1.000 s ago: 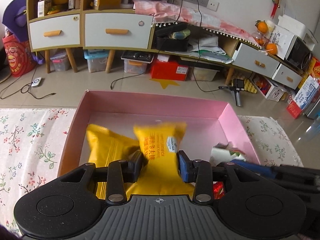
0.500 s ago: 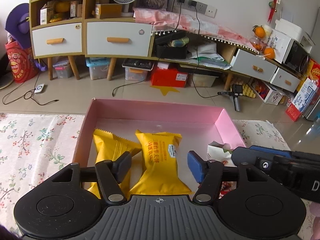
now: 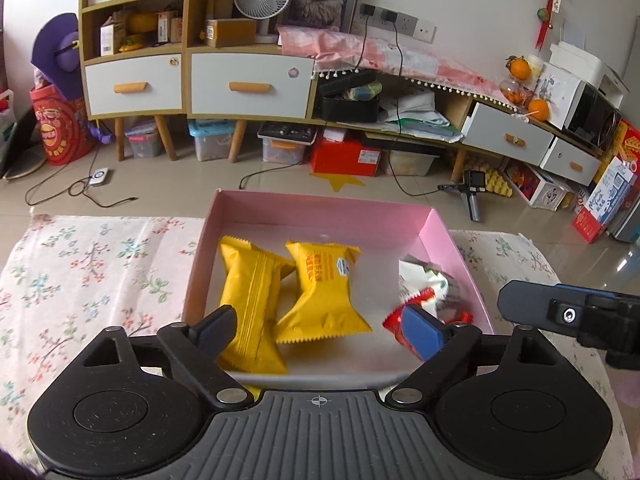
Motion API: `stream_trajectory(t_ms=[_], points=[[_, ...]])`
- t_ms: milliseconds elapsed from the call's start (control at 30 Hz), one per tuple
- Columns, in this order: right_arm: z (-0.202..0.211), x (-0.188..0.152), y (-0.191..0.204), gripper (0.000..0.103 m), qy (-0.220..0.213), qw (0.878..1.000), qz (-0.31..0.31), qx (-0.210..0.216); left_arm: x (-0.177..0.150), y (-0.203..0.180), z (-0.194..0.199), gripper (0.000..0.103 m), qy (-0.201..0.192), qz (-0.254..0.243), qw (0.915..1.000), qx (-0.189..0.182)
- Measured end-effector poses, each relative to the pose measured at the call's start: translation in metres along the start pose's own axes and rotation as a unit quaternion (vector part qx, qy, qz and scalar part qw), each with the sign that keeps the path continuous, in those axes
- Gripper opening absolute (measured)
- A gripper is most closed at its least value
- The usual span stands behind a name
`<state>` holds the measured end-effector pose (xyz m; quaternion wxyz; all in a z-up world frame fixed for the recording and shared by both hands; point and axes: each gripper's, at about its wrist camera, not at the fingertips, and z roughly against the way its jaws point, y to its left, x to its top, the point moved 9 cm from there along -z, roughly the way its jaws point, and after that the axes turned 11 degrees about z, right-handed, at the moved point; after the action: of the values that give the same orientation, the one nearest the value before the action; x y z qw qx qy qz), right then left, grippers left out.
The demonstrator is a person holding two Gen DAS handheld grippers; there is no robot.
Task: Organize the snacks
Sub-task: 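Move both tools back over the snack pile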
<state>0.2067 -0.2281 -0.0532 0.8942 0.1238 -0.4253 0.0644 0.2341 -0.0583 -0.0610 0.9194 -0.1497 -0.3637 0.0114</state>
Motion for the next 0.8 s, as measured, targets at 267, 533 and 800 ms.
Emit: stream_trajectory(t_ms=[267, 533, 800], points=[[0.021, -0.012, 0.005, 0.095, 0.007, 1.0, 0.009, -0.017, -0.019, -0.002, 0.03, 0.098, 0.003, -0.003, 1.0, 0.004], [0.042, -0.024, 0.008, 0.102, 0.001, 0.999, 0.016, -0.029, -0.044, -0.002, 0.061, 0.1, 0.007, -0.028, 0.9994, 0.02], [0.052, -0.049, 0.007, 0.103, 0.011, 0.999, 0.027, -0.033, -0.071, 0.017, 0.079, 0.101, 0.023, -0.026, 0.9983, 0.046]])
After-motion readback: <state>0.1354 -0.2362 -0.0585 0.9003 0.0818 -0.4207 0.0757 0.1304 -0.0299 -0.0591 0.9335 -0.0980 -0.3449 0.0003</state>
